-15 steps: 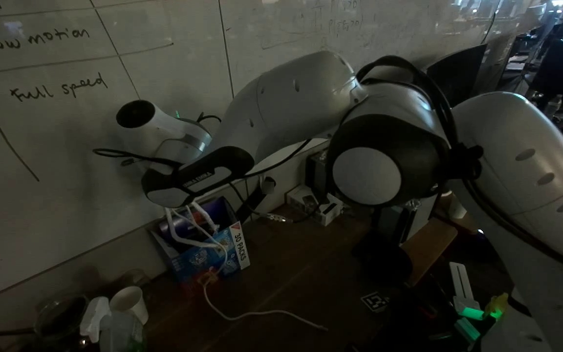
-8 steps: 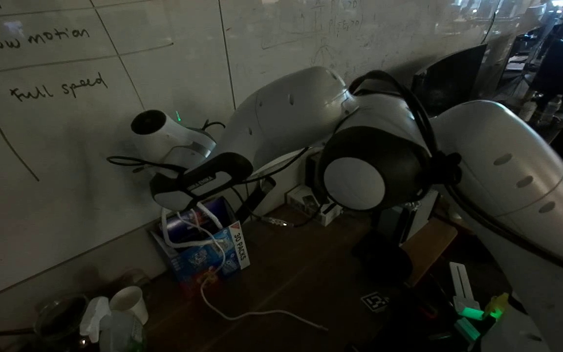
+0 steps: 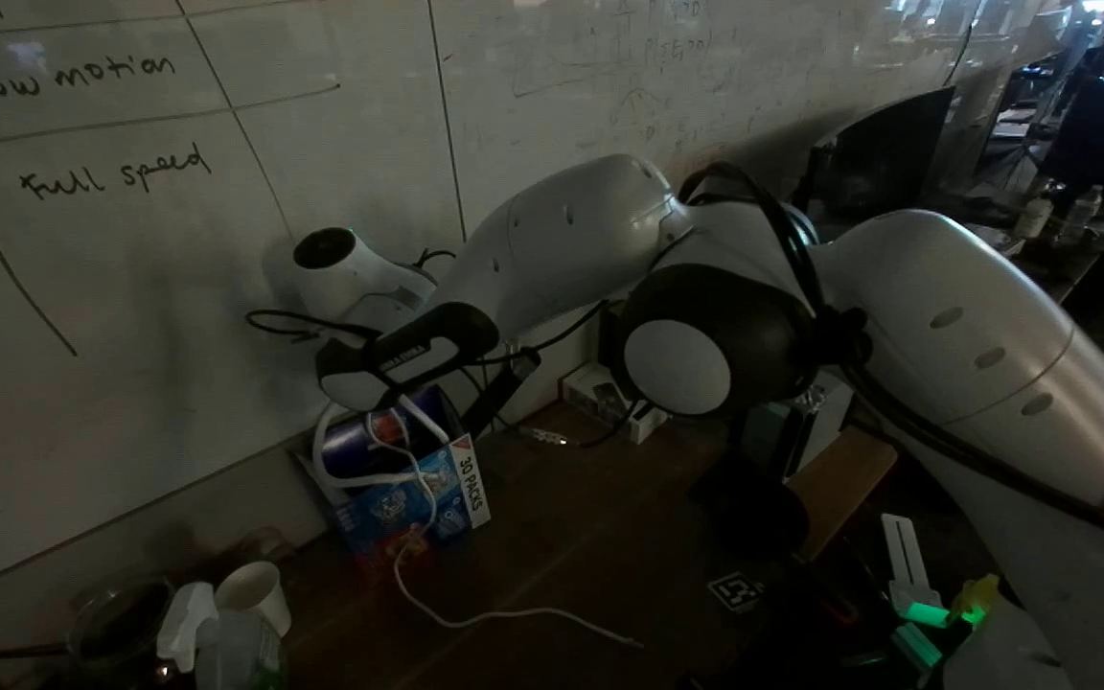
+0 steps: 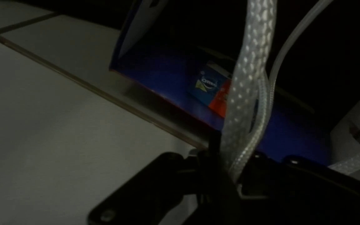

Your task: Put the white ropes in the blue box

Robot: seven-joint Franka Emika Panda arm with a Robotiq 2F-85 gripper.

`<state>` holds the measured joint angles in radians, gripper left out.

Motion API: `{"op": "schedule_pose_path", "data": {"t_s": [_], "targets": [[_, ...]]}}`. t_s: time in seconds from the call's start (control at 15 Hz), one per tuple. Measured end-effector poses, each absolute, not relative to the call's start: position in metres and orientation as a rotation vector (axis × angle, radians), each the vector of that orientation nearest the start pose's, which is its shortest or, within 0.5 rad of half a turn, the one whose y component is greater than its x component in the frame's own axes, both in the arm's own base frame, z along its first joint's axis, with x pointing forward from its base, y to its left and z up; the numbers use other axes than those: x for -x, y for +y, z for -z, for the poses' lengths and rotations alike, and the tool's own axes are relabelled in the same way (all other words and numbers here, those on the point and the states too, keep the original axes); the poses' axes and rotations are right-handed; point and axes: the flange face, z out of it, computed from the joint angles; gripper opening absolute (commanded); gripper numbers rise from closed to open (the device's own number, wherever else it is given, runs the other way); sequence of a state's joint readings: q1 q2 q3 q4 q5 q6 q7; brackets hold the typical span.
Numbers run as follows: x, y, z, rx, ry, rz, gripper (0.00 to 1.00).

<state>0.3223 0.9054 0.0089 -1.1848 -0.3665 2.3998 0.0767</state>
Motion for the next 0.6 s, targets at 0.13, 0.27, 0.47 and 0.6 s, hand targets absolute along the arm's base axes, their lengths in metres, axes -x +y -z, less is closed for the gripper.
{"op": "schedule_pose_path", "data": {"t_s": [0.13,0.27,0.47,0.6], "targets": [[-0.7491,0.2511,-0.2671,3.209,-0.783,0.558,0.36],[-0.7478,0.2508,-0.2656,3.217,-0.758,0.498,0.51],[-0.7462,0.2496,-0.2654,3.23,-0.734,0.434,0.74],[-0.7452,0.2494,-0.265,3.232,-0.72,0.405,0.89]]}}
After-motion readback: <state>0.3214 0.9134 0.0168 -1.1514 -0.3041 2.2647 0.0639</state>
